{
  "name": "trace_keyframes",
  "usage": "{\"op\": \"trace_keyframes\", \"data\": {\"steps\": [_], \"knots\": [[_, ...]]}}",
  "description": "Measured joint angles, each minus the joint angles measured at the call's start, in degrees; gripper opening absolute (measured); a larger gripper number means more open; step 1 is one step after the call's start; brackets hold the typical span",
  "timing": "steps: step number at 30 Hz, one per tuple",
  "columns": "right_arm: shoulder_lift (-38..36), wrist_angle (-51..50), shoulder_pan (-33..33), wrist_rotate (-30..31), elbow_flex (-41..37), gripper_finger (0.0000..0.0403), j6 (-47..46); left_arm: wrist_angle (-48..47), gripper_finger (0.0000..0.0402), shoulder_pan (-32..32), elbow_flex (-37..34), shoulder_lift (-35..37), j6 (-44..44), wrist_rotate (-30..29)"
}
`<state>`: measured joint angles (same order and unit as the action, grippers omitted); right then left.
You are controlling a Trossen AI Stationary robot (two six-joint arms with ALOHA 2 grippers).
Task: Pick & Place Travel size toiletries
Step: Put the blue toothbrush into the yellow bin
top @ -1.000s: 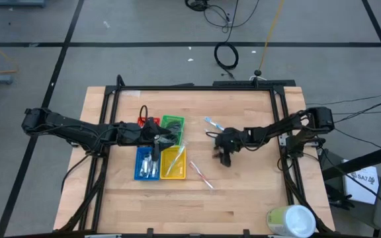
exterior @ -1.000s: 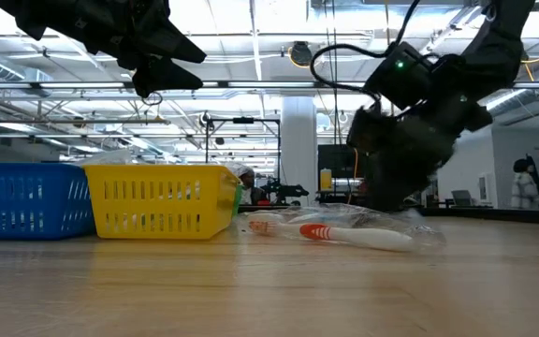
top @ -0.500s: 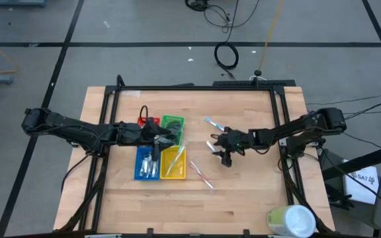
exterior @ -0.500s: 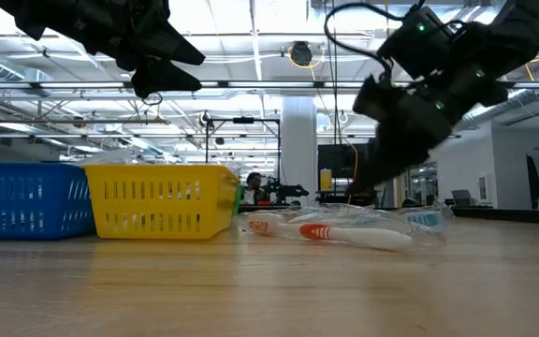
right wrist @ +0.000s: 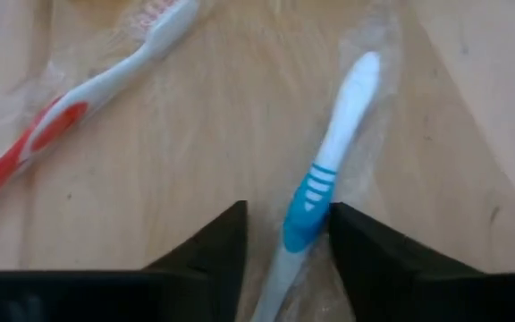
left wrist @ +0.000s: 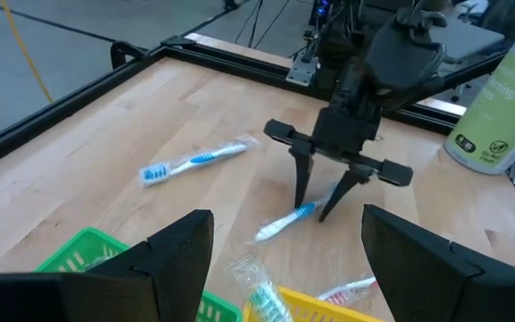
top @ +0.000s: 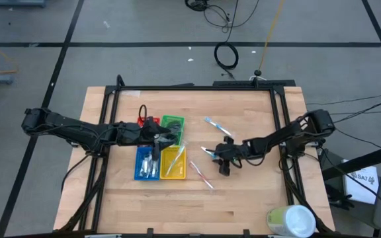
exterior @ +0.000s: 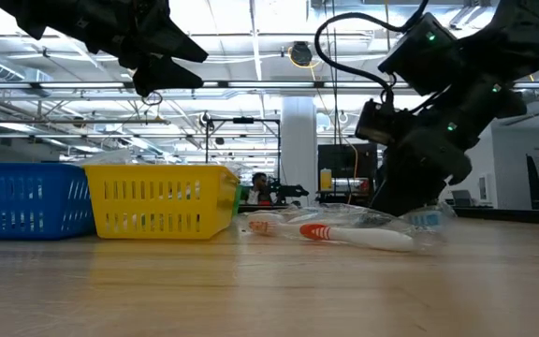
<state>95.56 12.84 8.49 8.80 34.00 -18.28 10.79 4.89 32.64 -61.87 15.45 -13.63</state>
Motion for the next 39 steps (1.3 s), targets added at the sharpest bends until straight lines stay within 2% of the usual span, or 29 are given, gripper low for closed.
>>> {"op": "trace_keyframes", "data": {"steps": [6, 9, 12, 14, 16, 18, 20, 24, 26, 33, 39], "knots": [[0.8, 0.8, -0.8, 2.7, -0.1, 0.0024, 7.9, 0.0, 0.028, 0.0, 0.0, 0.0, 0.1, 0.0], [-0.4, 5.1, -1.1, 5.1, -0.3, 0.0019, 12.6, 0.0, 0.028, 0.0, 0.0, 0.0, 0.1, 0.0], [-3.6, 9.5, -1.4, 10.6, -0.6, 0.0016, 20.1, 0.1, 0.028, 0.0, 0.0, 0.0, 0.1, 0.0], [-7.3, 15.4, -1.4, 15.6, -0.5, 0.0016, 25.1, 0.1, 0.028, 0.0, 0.0, 0.0, 0.1, 0.0], [-10.8, 22.0, -1.6, 18.1, -0.3, 0.0016, 30.0, 0.2, 0.028, 0.0, 0.0, 0.0, 0.1, 0.0], [-13.3, 28.6, -2.1, 16.6, -0.3, 0.0016, 33.4, 0.7, 0.028, 0.0, 0.0, 0.0, 0.0, 0.0], [-14.9, 36.4, -2.9, 12.0, -0.3, 0.0016, 34.9, 2.8, 0.028, 0.0, 0.0, 0.0, -1.5, 0.0], [-15.3, 47.0, -5.3, -2.8, -0.3, 0.0016, 32.1, 12.6, 0.028, 0.0, 0.0, -1.7, -7.0, 0.0], [-14.4, 48.7, -6.1, -7.1, -0.3, 0.0016, 29.8, 19.3, 0.028, 0.0, 0.0, -3.9, -9.8, 0.6], [-10.3, 53.0, -6.3, -7.2, -0.3, 0.0016, 28.0, 40.2, 0.028, -0.1, 0.1, -14.3, -16.9, 2.6], [-9.5, 55.1, -6.3, -7.5, -0.3, 0.0016, 28.0, 47.7, 0.028, 0.0, 2.9, -22.3, -20.6, 7.3]]}}
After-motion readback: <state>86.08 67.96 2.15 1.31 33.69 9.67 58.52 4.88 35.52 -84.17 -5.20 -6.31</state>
